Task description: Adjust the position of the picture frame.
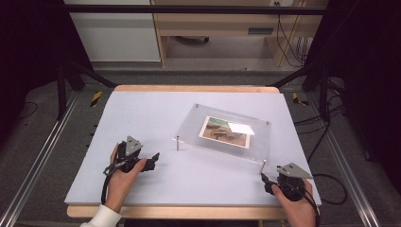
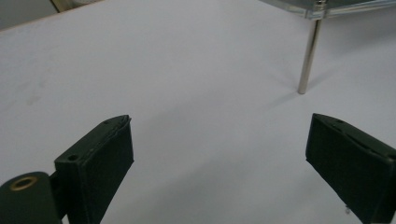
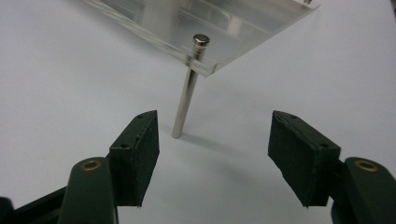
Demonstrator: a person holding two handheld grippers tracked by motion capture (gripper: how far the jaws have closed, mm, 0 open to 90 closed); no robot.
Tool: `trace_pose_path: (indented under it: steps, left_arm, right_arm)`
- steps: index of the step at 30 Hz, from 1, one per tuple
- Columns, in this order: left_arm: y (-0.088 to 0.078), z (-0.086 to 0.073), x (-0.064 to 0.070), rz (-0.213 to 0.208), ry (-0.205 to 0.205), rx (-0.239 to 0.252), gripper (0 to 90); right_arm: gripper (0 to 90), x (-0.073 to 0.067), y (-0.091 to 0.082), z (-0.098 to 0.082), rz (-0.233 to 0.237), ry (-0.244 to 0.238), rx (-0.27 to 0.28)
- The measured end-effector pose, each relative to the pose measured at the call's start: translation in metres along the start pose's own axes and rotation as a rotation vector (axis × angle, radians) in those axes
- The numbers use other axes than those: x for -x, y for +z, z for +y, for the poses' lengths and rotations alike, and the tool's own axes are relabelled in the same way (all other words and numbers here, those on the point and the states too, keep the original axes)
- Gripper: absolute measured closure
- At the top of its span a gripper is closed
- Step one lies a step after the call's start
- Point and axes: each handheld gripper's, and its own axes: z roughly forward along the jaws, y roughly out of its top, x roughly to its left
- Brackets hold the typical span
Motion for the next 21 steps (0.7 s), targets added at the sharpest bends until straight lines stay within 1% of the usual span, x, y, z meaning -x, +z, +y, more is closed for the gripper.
trace_pose_path:
  steps: [1, 4, 7, 8, 10, 11, 12, 13, 15, 16, 17, 19, 20, 21]
  left_arm:
    - [0.0, 0.001, 0.002, -0.001, 0.002, -0.001, 7.6]
    - [0.0, 0.003, 0.009, -0.011, 0.008, 0.006, 8.2]
    - [0.0, 0.004, 0.013, -0.02, 0.011, 0.006, 9.0]
    - [0.0, 0.004, 0.013, -0.023, 0.01, 0.004, 9.2]
    - [0.0, 0.004, 0.014, -0.026, 0.007, 0.005, 9.3]
    - [0.001, 0.004, 0.014, -0.033, -0.004, 0.007, 9.3]
    - [0.0, 0.004, 0.014, -0.039, -0.014, 0.01, 9.2]
    - [0.0, 0.004, 0.014, -0.043, -0.022, 0.02, 9.2]
    - [0.001, 0.005, 0.014, -0.047, -0.026, 0.029, 9.3]
    - [0.001, 0.005, 0.014, -0.047, -0.026, 0.029, 9.3]
    - [0.001, 0.005, 0.015, -0.049, -0.026, 0.034, 9.6]
    - [0.001, 0.005, 0.016, -0.049, -0.027, 0.037, 10.7]
    - [0.002, 0.006, 0.017, -0.058, -0.023, 0.045, 11.8]
    - [0.002, 0.006, 0.018, -0.061, -0.018, 0.047, 13.2]
  right_arm:
    - [34.6, 0.0, 0.001, 0.0, 0.011, 0.009, 0.0]
    - [33.8, 0.0, 0.002, -0.001, 0.022, 0.025, 0.009]
    - [28.6, 0.0, 0.003, 0.0, 0.028, 0.046, 0.01]
    - [26.3, -0.001, 0.003, 0.0, 0.031, 0.059, 0.006]
    - [25.0, 0.0, 0.004, 0.001, 0.03, 0.061, 0.009]
    - [23.0, 0.0, 0.003, 0.001, 0.048, 0.086, 0.012]
    - [23.1, 0.0, 0.003, 0.001, 0.048, 0.086, 0.012]
    - [23.9, 0.001, 0.004, 0.001, 0.033, 0.073, 0.014]
    - [27.2, 0.001, 0.003, 0.001, 0.033, 0.089, 0.013]
    - [27.2, 0.001, 0.003, 0.001, 0.033, 0.089, 0.013]
    - [33.0, 0.001, 0.004, 0.001, 0.03, 0.093, 0.018]
    - [37.0, 0.001, 0.006, 0.001, 0.037, 0.093, 0.017]
    - [40.2, 0.001, 0.006, 0.002, 0.048, 0.109, 0.018]
    - [41.8, 0.002, 0.007, 0.002, 0.053, 0.112, 0.021]
